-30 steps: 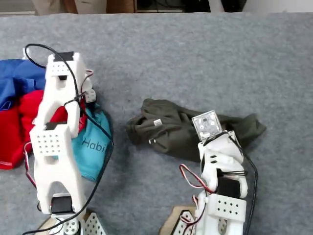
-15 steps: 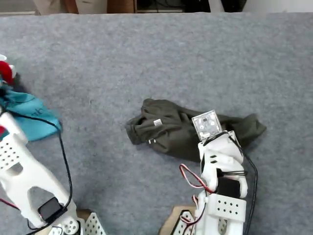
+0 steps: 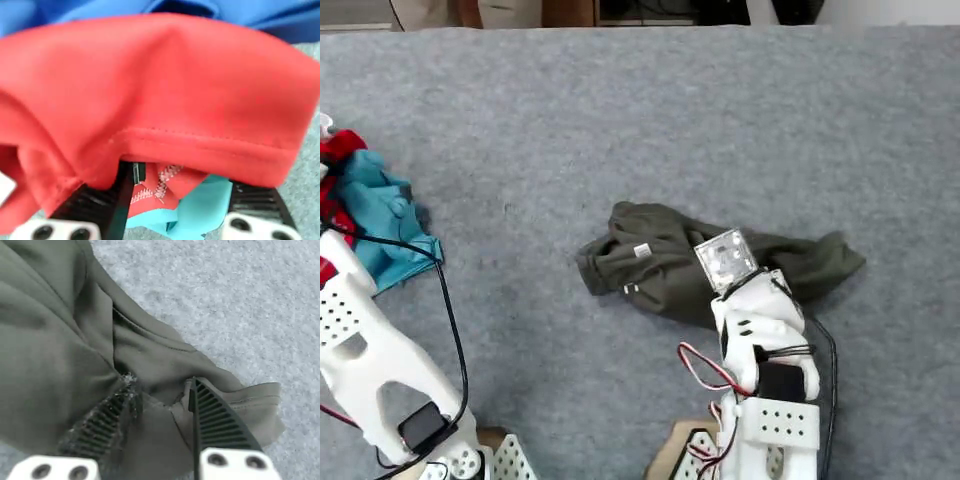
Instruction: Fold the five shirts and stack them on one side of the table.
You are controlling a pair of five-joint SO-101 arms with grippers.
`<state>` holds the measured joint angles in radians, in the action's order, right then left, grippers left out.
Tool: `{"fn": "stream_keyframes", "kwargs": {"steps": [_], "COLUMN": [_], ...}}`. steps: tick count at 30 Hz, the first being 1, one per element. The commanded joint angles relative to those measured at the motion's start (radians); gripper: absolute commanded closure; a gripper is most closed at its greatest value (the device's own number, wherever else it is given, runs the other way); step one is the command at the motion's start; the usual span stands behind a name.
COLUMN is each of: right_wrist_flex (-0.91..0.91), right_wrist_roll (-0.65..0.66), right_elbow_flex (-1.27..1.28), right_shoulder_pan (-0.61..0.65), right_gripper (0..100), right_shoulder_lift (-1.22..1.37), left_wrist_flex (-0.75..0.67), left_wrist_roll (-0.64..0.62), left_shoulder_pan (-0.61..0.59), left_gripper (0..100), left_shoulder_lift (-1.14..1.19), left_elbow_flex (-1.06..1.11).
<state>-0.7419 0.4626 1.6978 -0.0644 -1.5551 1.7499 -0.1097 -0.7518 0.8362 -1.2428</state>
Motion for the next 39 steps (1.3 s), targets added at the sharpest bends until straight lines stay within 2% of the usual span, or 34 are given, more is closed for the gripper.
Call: {"fn": "stream_keyframes", "kwargs": {"steps": [1,5,10,15,17,21,28,34,39], "right_wrist_flex": [-0.012,-0.075,-0.109,-0.110,-0.110,-0.147,-0.267,-0.290,-0.281], "right_wrist_roll": [0.005,0.005,0.005,0.003,0.003,0.000,0.000,0.000,0.006], "right_elbow_flex": [-0.013,-0.028,-0.028,-0.047,-0.053,-0.116,-0.309,-0.387,-0.282], "right_shoulder_pan": [0.008,0.005,0.010,0.004,-0.007,-0.096,-0.255,-0.357,-0.294], "right_gripper": [83.5,83.5,83.5,83.5,83.5,83.5,83.5,83.5,83.3], "right_shoulder_lift": [-0.015,-0.015,-0.015,-0.015,-0.013,-0.015,-0.015,-0.015,-0.015], "left_wrist_flex": [0.008,-0.038,-0.252,-0.381,-0.390,-0.315,-0.170,-0.137,0.015], "left_wrist_roll": [0.002,-0.012,-0.104,-0.097,-0.051,0.101,0.390,0.491,0.479], "left_shoulder_pan": [-0.044,-0.149,-0.292,-0.315,-0.307,-0.247,-0.101,-0.101,-0.084], "left_gripper": [72,72,72,72,72,74,91,95,95], "left_shoulder_lift": [-0.107,-0.088,0.042,0.252,0.335,0.470,0.591,0.596,0.599], "left_elbow_flex": [-0.137,-0.279,-0.281,-0.244,-0.244,-0.252,-0.253,-0.253,-0.416]}}
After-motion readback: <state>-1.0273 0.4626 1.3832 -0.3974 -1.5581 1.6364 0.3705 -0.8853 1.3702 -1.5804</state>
